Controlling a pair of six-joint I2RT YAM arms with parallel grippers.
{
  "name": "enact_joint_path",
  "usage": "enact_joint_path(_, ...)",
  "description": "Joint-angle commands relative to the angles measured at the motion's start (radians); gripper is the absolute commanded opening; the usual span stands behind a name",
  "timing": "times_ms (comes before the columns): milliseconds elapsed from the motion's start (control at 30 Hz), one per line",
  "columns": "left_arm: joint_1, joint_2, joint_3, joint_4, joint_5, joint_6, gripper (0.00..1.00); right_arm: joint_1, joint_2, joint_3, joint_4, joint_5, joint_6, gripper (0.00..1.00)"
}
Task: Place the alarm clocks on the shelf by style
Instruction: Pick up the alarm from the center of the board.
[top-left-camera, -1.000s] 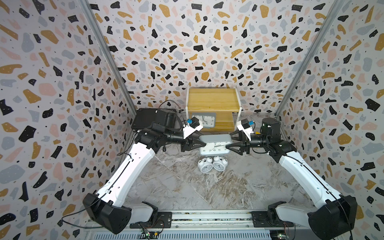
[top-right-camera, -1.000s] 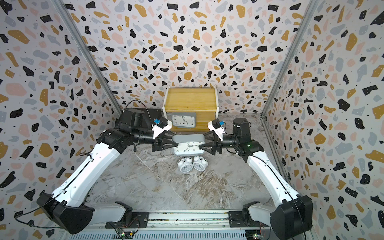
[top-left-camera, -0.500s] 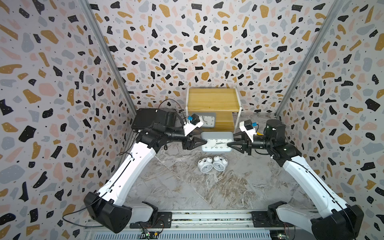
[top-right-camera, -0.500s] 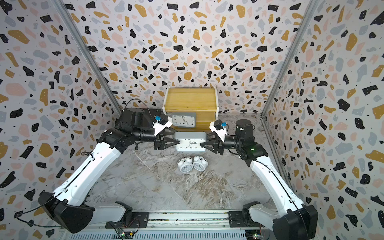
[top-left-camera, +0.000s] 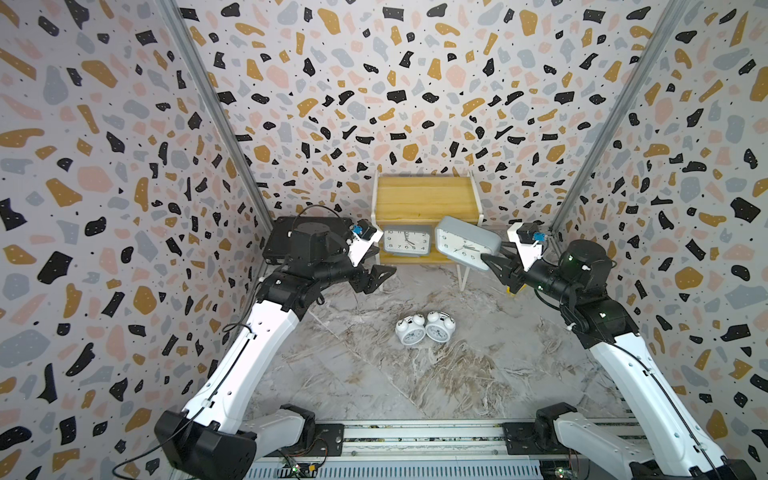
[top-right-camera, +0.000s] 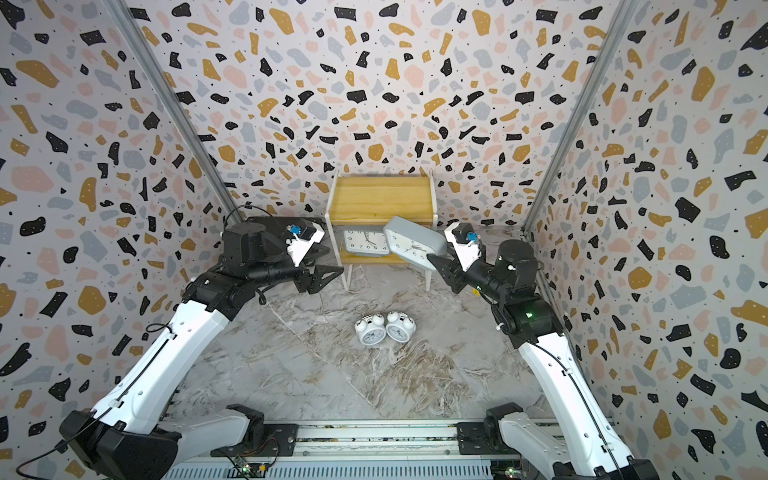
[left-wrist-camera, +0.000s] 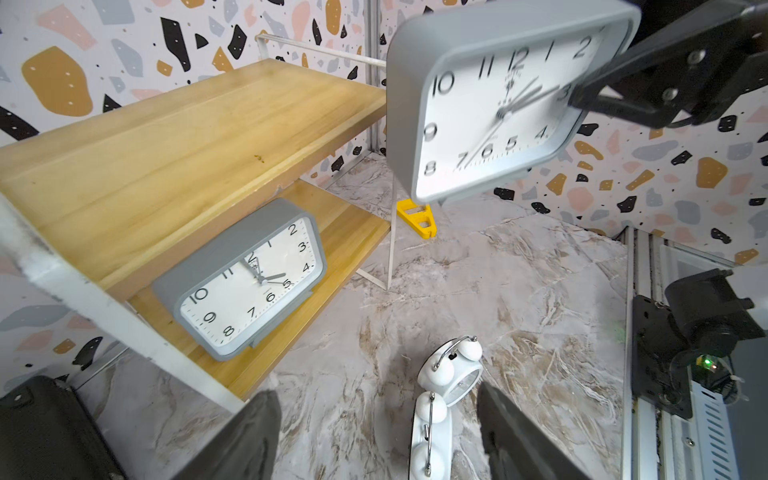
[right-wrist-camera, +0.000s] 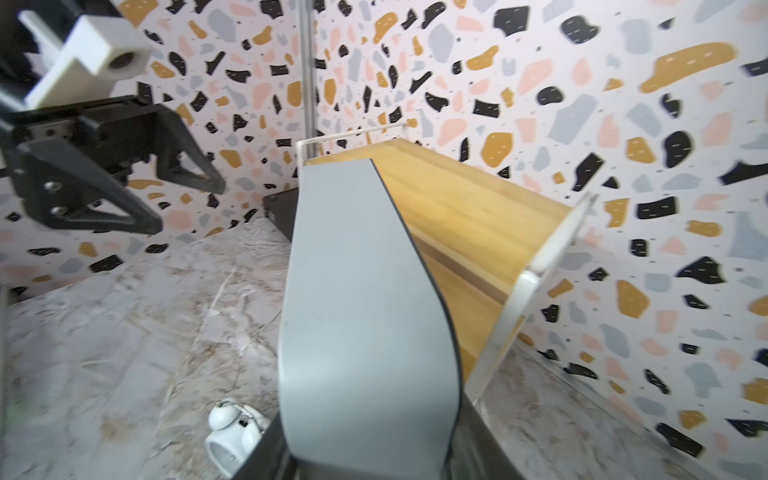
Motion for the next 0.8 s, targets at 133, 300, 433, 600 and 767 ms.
enact_joint_path(133,0.034,0.012,-0.015,0.075,-0.062,-0.071,0.78,-0.029,-0.013,0.151,0.057,0.27,-0.012,0.21)
enact_joint_path(300,0.051,0.041,0.006,0.082,-0.081,-0.102,0.78,-0.056,0.015,0.183,0.062,0.405,-0.002,0.21)
enact_joint_path(433,0.058,0.061,0.01,0.095,-0.1,-0.121,0.77,-0.101,0.058,0.206,0.036,0.44,0.026,0.21)
enact_joint_path(600,0.072,0.087,0.01,0.123,-0.133,-0.162,0.75,-0.197,0.114,0.189,0.043,0.333,0.086,0.21)
enact_joint_path(767,0.082,0.118,-0.005,0.17,-0.148,-0.194,0.73,-0.274,0.165,0.161,0.073,0.187,0.116,0.21)
